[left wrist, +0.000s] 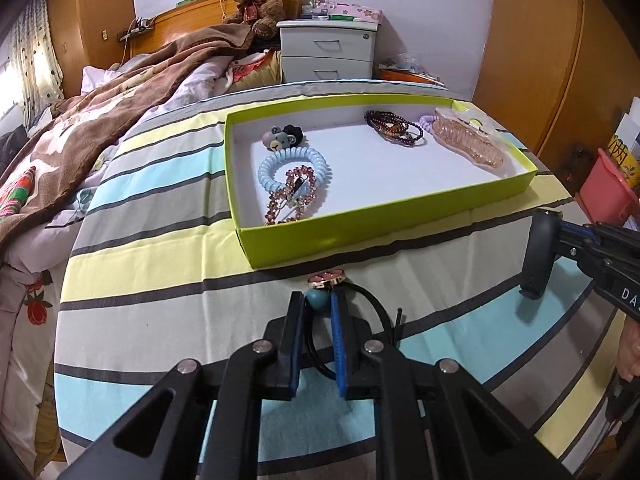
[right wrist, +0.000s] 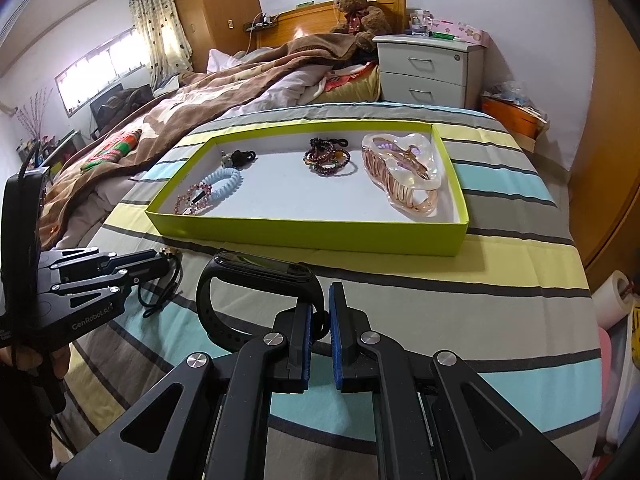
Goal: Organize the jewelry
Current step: 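Grasp the black hair tie with teal bead with the left tool while the right tool holds the band, then carry the watch band with the right tool while the left tool carries the hair tie into the box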
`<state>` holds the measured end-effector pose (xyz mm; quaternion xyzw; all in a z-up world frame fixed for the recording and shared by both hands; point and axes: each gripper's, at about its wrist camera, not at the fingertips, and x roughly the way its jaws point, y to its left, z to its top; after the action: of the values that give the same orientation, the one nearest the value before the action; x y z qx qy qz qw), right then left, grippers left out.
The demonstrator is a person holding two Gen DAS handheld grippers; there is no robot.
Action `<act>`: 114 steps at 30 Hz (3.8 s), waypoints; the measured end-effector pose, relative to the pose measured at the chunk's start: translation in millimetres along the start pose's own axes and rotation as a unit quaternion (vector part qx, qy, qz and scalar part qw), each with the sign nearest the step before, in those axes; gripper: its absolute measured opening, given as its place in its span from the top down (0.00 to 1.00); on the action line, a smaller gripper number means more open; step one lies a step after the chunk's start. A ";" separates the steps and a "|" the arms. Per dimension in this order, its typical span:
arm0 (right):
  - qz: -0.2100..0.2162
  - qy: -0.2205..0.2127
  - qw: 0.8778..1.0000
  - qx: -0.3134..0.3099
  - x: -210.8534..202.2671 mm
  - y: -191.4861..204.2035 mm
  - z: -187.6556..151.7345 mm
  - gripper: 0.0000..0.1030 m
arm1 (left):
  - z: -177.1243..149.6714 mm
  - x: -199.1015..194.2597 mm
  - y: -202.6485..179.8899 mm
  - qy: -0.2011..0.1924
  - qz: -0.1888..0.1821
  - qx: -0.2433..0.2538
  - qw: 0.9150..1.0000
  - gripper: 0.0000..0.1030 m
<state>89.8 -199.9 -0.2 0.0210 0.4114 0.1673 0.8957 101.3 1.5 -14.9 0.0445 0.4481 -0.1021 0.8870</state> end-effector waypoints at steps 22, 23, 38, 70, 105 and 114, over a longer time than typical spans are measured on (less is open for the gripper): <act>-0.005 -0.025 1.000 0.001 -22.3 5.8 3.2 0.92 | 5.0 -37.8 -7.2 -0.043 -0.014 -0.002 0.999 0.87; -0.005 -0.027 1.000 0.001 -24.0 6.0 3.5 0.92 | 5.5 -40.1 -7.7 -0.046 -0.016 -0.002 0.999 0.87; -0.013 -0.052 0.999 -0.001 -42.2 9.3 16.5 0.92 | 21.3 -67.2 -7.1 -0.083 -0.025 -0.006 0.996 0.87; -0.049 -0.033 0.998 0.017 -1.4 -8.0 68.6 0.92 | 103.9 -31.7 4.1 -0.098 -0.080 -0.036 0.991 0.87; -0.100 0.077 0.990 -0.065 75.7 8.5 79.7 0.92 | 124.3 63.1 4.1 -0.017 -0.082 -0.044 0.996 0.87; -0.097 0.097 0.988 -0.065 84.3 6.5 84.9 0.90 | 124.4 70.5 4.1 -0.007 -0.085 -0.050 0.995 0.87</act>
<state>202.1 -158.5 -4.5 -0.0935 0.4846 0.1070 0.8631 240.7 -25.6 2.3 -0.0387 0.4484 -0.1547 0.8795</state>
